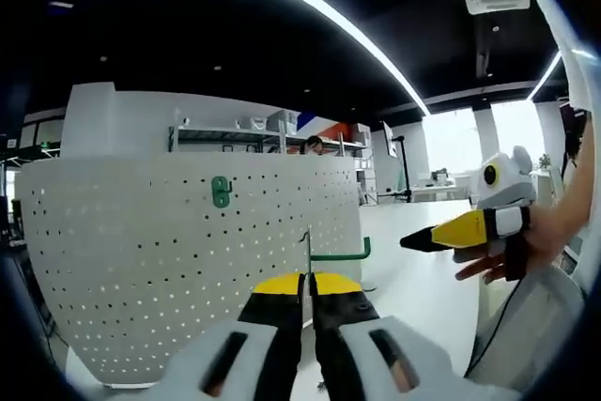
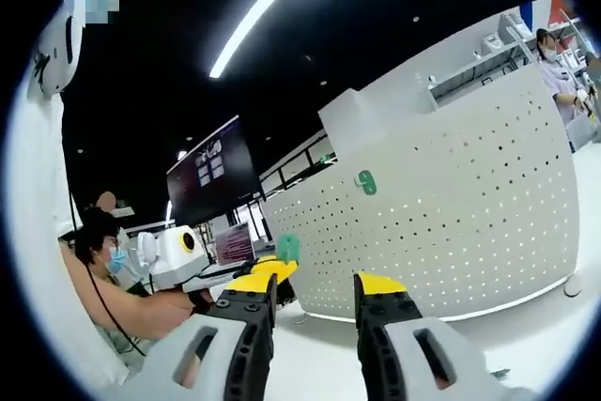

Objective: Insert the hook assembly into the mounting plate slot until the hook locks in place.

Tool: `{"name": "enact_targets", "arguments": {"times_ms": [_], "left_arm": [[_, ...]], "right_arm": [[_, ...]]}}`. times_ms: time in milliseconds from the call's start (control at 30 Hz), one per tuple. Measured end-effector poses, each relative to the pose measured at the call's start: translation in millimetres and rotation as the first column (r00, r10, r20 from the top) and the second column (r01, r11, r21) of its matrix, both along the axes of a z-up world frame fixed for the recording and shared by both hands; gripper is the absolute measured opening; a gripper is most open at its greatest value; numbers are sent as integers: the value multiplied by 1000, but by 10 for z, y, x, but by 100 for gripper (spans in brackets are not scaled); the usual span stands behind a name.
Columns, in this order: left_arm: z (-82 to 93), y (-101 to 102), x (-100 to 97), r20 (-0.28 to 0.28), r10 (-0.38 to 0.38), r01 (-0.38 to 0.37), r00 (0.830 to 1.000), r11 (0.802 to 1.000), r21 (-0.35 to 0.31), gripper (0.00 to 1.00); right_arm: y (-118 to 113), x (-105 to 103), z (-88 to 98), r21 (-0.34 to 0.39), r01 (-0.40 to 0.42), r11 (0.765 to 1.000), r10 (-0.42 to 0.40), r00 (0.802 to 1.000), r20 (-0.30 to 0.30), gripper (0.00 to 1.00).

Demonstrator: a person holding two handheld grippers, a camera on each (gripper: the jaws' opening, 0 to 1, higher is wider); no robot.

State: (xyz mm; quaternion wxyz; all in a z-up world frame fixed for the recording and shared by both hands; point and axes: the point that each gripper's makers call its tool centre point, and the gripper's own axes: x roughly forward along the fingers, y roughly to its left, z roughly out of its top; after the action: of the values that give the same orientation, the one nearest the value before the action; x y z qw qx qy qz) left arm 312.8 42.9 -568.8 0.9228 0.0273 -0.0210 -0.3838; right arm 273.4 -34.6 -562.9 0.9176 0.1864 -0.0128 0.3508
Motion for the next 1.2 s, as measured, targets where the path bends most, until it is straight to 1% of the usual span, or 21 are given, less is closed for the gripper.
{"name": "enact_targets", "arguments": {"times_ms": [100,167,400,500,567,633,700,1100,1167,1200], "left_arm": [[-30,-41,-31,-5,-5,5,1000,1000,4,2],[-10,-47,-37,-10,-5,5,1000,1000,-15,2],[9,-62,-34,-12,-5,5,1000,1000,-19,2],[22,-65,-43,-11,-5,5,1000,1000,-23,2],[1,-70,-43,-14,-6,6,1000,1000,-20,2],[0,-82,-52,-16,-8,8,1000,1000,-18,2],[9,-92,-57,-15,-8,8,1000,1000,-19,2],[28,-142,-75,-15,-19,18,1000,1000,-19,2],[34,-147,-79,-12,-19,19,1000,1000,-21,2],[30,-155,-80,-10,-21,21,1000,1000,-20,2]], "right_arm": [[6,13,8,8,-5,1000,5,1000,-1,27],[20,17,-5,0,-9,1000,9,1000,-4,25],[74,55,35,29,-7,1000,7,1000,-2,23],[127,74,74,43,-15,999,15,1000,-1,21],[170,82,100,53,-25,998,25,1000,-1,21],[211,90,107,45,-31,999,31,1000,3,20],[233,99,116,56,-37,998,37,999,0,19],[351,165,110,70,-50,996,51,999,-18,13],[372,202,137,78,-43,996,45,999,-24,13],[414,201,153,76,-55,996,57,998,-22,12]]}}
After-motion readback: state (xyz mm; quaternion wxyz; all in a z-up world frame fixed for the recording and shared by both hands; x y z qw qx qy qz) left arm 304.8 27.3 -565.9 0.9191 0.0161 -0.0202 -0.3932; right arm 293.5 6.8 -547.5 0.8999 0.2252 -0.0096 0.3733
